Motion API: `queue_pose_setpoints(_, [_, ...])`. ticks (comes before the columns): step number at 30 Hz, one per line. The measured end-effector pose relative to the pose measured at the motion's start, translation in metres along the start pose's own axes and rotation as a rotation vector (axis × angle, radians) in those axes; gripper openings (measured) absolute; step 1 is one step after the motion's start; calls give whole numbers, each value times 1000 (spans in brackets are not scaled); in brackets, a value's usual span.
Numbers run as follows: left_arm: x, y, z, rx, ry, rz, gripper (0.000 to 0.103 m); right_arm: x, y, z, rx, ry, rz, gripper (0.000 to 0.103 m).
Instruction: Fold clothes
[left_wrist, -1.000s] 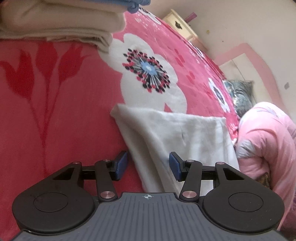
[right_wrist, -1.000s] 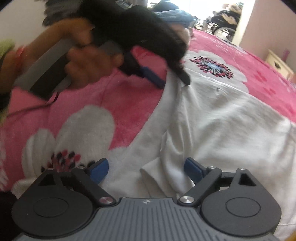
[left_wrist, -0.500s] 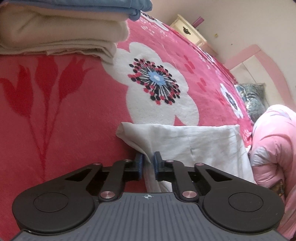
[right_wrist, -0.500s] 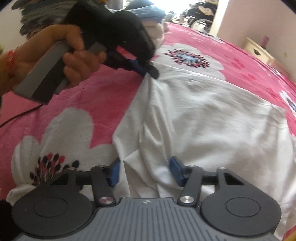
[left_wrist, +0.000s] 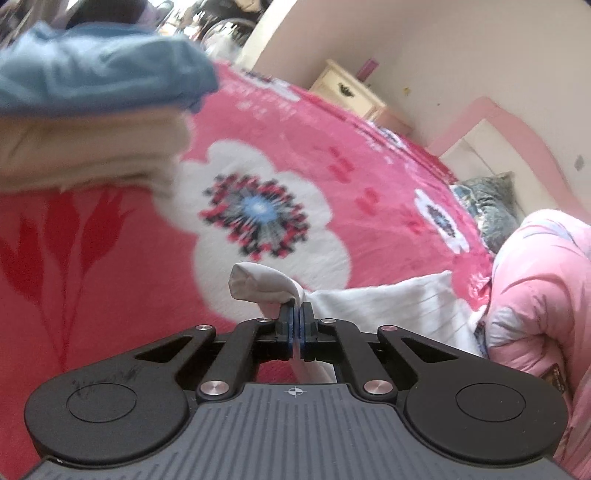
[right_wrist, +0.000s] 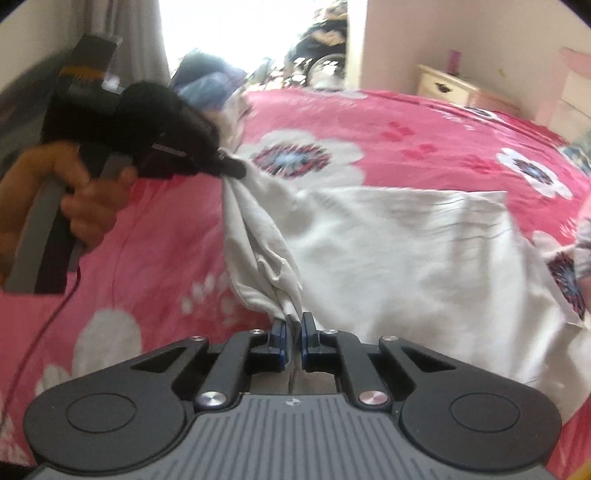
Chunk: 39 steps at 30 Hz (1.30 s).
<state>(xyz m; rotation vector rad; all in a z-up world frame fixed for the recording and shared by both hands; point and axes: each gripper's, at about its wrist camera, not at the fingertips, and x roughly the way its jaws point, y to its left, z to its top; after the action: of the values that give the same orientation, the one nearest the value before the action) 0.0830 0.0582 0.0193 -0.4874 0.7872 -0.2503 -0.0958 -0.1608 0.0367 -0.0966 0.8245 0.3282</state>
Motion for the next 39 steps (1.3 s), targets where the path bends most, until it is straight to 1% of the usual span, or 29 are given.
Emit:
queue_pose_setpoints(4, [4, -29, 9, 65, -10, -5, 1, -9, -26, 10, 82, -29, 5, 8])
queue_pose_setpoints(9, [21, -62, 20, 135, -1, -19, 1, -15, -59, 20, 183, -64, 2, 8])
queue_pose_setpoints(16, [59, -113, 28, 223, 4, -51, 1, -20, -102, 29, 272, -107, -65, 8])
queue_pose_setpoints(20, [89, -148, 37, 287, 53, -59, 1, -19, -137, 32, 357, -131, -92, 8])
queue_pose_setpoints(23, [115, -172, 45, 318, 110, -69, 1, -16, -163, 31, 430, -132, -93, 8])
queue_pose_setpoints(25, [134, -187, 47, 343, 143, -60, 1, -13, -181, 30, 472, -132, -95, 8])
queue_pose_setpoints(29, [164, -215, 45, 401, 165, -49, 1, -6, -216, 26, 577, -146, -103, 8])
queue_pose_setpoints(31, [180, -225, 42, 405, 188, -67, 1, 0, -230, 20, 623, -134, -118, 8])
queue_pose_setpoints(33, [194, -227, 36, 399, 236, -136, 4, 10, -243, 10, 666, -118, -130, 8])
queue_pose_setpoints(34, [201, -228, 33, 395, 262, -175, 12, 15, -249, 4, 689, -111, -130, 8])
queue_pose_setpoints(36, [205, -219, 29, 346, 263, -222, 23, 23, -257, -6, 715, -115, -127, 8])
queue_pose_setpoints(37, [205, -214, 28, 315, 255, -240, 26, 27, -260, -10, 723, -118, -124, 8])
queue_pose_setpoints(39, [196, -198, 32, 245, 238, -284, 26, 29, -263, -14, 733, -121, -125, 8])
